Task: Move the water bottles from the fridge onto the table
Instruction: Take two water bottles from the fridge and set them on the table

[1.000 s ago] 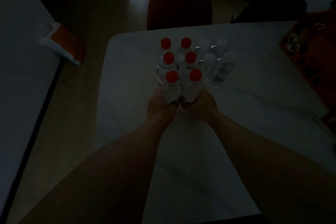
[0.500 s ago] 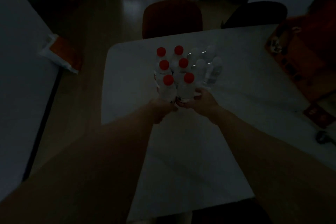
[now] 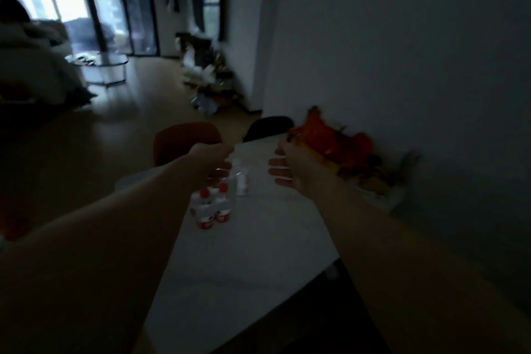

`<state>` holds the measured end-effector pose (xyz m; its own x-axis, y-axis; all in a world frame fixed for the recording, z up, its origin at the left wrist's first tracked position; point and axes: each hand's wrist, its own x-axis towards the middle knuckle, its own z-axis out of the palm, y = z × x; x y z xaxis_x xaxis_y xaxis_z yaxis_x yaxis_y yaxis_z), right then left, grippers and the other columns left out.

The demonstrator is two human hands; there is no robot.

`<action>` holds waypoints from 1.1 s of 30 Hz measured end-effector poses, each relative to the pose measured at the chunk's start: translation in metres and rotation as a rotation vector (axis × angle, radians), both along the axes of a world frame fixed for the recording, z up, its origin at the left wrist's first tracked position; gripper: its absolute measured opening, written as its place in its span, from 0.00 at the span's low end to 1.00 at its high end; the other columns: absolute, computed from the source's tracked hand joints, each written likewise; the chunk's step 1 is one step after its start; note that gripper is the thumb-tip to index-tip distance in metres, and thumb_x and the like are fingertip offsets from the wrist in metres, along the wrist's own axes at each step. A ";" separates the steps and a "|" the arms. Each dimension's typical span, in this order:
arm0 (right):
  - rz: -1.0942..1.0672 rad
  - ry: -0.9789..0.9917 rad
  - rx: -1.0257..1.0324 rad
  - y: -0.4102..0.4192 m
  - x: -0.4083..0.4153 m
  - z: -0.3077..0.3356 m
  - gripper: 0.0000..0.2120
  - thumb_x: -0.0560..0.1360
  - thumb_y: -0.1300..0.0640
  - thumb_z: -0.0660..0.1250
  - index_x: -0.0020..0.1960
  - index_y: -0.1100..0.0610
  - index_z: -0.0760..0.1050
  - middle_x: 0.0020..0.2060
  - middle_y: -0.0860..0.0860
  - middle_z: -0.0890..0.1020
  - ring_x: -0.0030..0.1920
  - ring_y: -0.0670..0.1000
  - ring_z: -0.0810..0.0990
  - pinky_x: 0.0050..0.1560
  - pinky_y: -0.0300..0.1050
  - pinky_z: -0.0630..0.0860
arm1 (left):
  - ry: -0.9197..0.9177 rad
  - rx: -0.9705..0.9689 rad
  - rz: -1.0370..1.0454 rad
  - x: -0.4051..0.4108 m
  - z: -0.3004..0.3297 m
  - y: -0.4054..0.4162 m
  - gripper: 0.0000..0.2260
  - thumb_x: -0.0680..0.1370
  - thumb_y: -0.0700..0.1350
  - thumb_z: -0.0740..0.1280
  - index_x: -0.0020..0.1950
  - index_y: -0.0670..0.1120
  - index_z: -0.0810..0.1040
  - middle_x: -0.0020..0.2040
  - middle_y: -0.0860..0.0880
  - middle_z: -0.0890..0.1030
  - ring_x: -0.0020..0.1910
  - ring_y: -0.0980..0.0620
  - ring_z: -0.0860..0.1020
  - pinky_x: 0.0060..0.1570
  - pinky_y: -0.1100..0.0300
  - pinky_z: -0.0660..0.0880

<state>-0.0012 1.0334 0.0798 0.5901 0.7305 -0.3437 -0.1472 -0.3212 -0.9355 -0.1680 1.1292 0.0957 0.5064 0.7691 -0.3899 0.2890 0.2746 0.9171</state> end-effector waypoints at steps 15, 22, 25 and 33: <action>-0.681 -0.072 0.088 -0.565 -0.213 0.117 0.14 0.83 0.47 0.56 0.44 0.53 0.72 0.42 0.56 0.80 0.34 0.51 0.76 0.34 0.40 0.66 | -0.195 0.053 -0.813 -0.037 0.071 -0.470 0.07 0.80 0.48 0.65 0.47 0.47 0.78 0.32 0.46 0.81 0.29 0.49 0.79 0.35 0.61 0.68; -0.979 -0.113 0.134 -0.782 -0.263 0.146 0.19 0.80 0.45 0.60 0.55 0.60 0.76 0.42 0.56 0.80 0.39 0.53 0.79 0.42 0.45 0.75 | -0.145 0.095 -1.151 -0.047 0.113 -0.676 0.12 0.79 0.48 0.65 0.38 0.44 0.78 0.31 0.47 0.79 0.29 0.51 0.74 0.29 0.64 0.62; -1.087 -0.115 0.158 -0.852 -0.260 0.147 0.20 0.80 0.45 0.61 0.57 0.61 0.77 0.45 0.57 0.82 0.42 0.54 0.81 0.47 0.50 0.78 | -0.136 0.104 -1.239 -0.044 0.117 -0.751 0.09 0.75 0.49 0.70 0.39 0.45 0.80 0.33 0.46 0.80 0.31 0.50 0.75 0.31 0.62 0.65; -1.177 -0.128 0.113 -1.018 -0.201 0.159 0.17 0.80 0.45 0.62 0.51 0.60 0.76 0.41 0.56 0.81 0.36 0.53 0.78 0.38 0.46 0.73 | -0.118 0.120 -1.216 0.018 0.137 -0.913 0.10 0.73 0.49 0.72 0.45 0.42 0.82 0.35 0.46 0.84 0.35 0.49 0.79 0.33 0.60 0.71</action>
<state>-0.2021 0.0157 0.2390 0.9439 -0.2612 -0.2019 -0.2000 0.0341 -0.9792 -0.1499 0.2158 0.2323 0.9466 -0.2010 -0.2520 0.2112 -0.2040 0.9559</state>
